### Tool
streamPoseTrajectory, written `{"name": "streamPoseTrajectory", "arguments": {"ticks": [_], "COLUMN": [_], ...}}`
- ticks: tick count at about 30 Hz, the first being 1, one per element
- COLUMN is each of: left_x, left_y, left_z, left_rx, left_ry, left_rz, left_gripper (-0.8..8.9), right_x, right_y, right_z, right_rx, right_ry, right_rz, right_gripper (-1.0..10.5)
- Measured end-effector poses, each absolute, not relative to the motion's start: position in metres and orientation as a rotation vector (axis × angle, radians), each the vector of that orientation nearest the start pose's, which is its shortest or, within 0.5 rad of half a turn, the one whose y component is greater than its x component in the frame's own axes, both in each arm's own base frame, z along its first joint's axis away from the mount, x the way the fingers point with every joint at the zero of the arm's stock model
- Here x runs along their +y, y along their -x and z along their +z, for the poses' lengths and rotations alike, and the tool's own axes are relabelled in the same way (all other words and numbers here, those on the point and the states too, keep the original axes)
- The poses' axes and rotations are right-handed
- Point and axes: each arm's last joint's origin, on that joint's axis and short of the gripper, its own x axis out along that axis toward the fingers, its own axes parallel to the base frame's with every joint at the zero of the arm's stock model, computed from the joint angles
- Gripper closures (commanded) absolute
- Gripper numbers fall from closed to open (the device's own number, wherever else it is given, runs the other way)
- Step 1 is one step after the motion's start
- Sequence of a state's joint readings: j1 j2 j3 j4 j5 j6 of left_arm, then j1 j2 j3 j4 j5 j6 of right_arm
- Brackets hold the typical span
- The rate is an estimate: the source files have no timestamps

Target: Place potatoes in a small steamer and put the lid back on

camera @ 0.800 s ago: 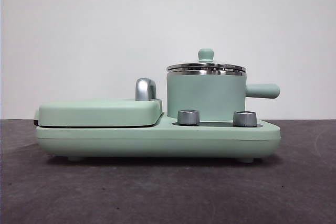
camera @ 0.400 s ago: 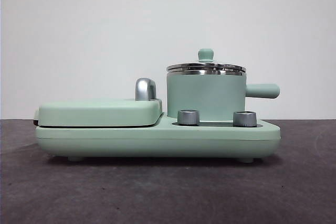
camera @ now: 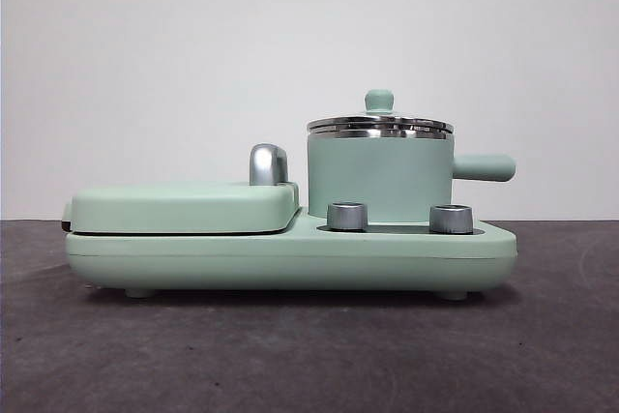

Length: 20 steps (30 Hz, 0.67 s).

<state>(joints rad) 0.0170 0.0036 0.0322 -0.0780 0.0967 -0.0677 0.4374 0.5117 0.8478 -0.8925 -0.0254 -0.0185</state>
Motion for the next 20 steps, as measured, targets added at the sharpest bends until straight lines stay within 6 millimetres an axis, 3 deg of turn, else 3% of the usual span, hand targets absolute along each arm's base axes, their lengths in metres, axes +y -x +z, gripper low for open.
{"name": "streamPoseTrajectory", "arguments": {"ticks": [6, 11, 16, 20], "left_x": [-0.001, -0.001, -0.001, -0.001], "left_y": [-0.096, -0.096, -0.096, -0.096], "left_z": [0.167, 0.167, 0.167, 0.167], "left_rx": [0.052, 0.052, 0.052, 0.052], "left_ry": [0.07, 0.07, 0.07, 0.07], "left_rz": [-0.078, -0.078, -0.078, -0.078], "left_gripper": [8.07, 8.07, 8.07, 8.07], "right_x": [0.036, 0.031, 0.02, 0.014], "right_y": [-0.076, -0.08, -0.082, -0.086], "right_z": [0.321, 0.311, 0.261, 0.21], "right_rx": [0.524, 0.341, 0.182, 0.189], "right_ry": [0.143, 0.136, 0.104, 0.091], "right_rz": [0.445, 0.373, 0.242, 0.171], "right_gripper": [9.3, 9.3, 9.3, 9.3]}}
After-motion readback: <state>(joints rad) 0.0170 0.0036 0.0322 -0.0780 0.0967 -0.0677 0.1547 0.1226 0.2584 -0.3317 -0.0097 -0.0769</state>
